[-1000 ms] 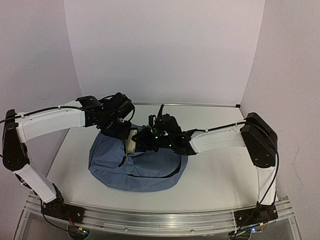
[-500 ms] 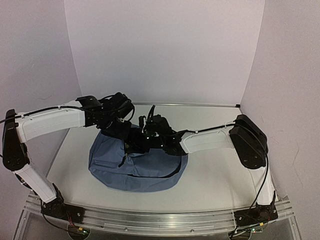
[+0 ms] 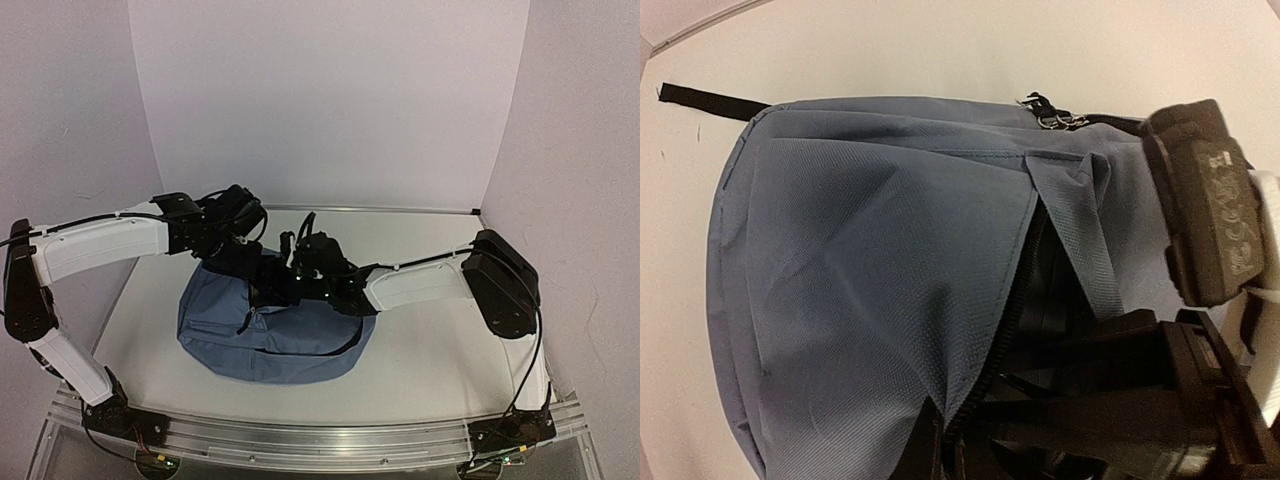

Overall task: Pack the student bag
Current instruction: Place the personal item in the student bag, then zip the student bag at the center of the board.

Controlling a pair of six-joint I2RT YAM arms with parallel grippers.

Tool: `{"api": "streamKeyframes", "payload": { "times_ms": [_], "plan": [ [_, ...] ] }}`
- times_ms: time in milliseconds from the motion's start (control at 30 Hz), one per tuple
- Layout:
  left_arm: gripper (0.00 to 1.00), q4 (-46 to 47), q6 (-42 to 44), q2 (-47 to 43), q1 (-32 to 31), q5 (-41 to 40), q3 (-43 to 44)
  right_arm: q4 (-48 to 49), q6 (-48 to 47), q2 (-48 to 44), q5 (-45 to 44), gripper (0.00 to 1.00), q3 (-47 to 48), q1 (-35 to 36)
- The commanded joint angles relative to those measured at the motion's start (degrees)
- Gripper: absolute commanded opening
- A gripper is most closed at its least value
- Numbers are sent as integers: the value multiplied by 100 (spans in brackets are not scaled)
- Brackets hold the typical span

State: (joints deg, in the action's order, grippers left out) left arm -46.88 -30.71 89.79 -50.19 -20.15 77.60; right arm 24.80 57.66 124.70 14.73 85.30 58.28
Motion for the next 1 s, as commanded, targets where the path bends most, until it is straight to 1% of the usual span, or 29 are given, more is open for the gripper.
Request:
{"api": "streamKeyframes", "payload": {
  "times_ms": [0, 100, 233, 433, 567, 700, 867, 967],
  "plan": [
    [0, 368, -158, -418, 81, -5, -82, 147, 19, -931, -441, 38, -421, 37],
    [0, 368, -207, -459, 115, 25, -139, 105, 111, -1344, -551, 39, -763, 38],
    [0, 364, -247, -493, 153, 71, -198, -57, 1, -1916, -756, 43, -1152, 38],
    [0, 533, -128, -496, 177, 358, -309, -1106, -357, -2697, -1529, 48, -1738, 37],
    [0, 769, 50, -285, 168, 883, -317, -1716, -593, -2983, -2101, 51, -2001, 32],
    [0, 924, 61, 128, 151, 1372, -187, -1880, -616, -3109, -2153, 53, -2172, 22],
    [0, 1397, -53, 483, 141, 1902, -209, -1875, -866, -3133, -2015, 53, -2168, 25],
    [0, 1473, -87, 665, 125, 1990, -175, -1884, -1137, -3221, -1976, 54, -2164, 24]
  ]
}}
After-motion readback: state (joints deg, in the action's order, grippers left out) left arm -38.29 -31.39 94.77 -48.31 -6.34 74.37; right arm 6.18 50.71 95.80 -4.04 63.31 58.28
